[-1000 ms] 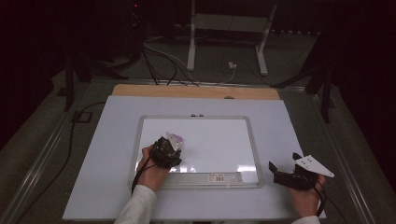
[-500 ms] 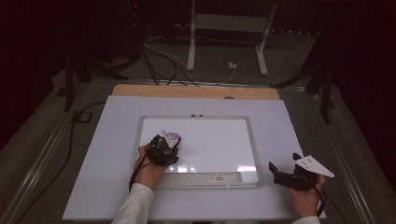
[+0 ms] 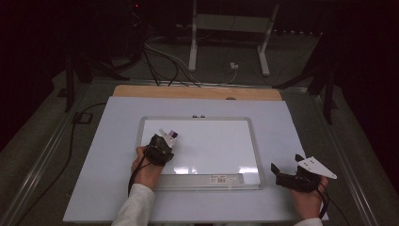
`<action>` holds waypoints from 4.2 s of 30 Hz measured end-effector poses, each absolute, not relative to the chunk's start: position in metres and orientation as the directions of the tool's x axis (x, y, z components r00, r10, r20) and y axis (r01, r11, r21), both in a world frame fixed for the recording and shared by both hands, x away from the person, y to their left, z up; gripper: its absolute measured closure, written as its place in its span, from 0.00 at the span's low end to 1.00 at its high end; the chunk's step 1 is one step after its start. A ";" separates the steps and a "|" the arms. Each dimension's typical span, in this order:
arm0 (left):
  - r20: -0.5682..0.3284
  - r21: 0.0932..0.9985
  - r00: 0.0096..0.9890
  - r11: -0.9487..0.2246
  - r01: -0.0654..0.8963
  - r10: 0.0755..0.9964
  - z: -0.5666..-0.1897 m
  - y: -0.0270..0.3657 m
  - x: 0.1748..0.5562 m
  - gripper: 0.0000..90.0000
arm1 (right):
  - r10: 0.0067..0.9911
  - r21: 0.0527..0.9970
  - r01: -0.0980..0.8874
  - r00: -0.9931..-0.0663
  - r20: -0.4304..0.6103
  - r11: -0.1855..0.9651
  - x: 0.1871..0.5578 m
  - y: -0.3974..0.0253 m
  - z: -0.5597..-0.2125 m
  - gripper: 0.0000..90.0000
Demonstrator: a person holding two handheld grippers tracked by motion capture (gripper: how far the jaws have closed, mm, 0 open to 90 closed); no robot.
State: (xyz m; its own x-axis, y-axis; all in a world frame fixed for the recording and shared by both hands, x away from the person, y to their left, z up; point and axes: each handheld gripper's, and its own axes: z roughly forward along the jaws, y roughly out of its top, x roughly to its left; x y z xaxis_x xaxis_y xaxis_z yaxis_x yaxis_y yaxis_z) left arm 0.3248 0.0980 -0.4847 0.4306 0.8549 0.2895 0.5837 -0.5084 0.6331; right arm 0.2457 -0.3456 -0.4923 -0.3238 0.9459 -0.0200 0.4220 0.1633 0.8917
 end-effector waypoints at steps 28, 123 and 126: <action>0.104 0.718 0.271 -0.261 0.645 0.957 -0.472 0.148 0.284 0.71 | 0.945 0.890 0.424 -0.327 -0.022 0.168 0.246 -0.344 -0.493 0.00; -0.075 0.947 0.362 -0.048 0.319 0.929 -0.472 0.262 0.256 0.01 | 0.926 0.915 0.367 -0.377 -0.019 0.168 0.246 -0.337 -0.486 0.00; -0.075 0.946 0.362 -0.049 0.320 0.929 -0.472 0.261 0.256 0.01 | 0.925 0.914 0.367 -0.380 -0.021 0.172 0.246 -0.337 -0.486 0.00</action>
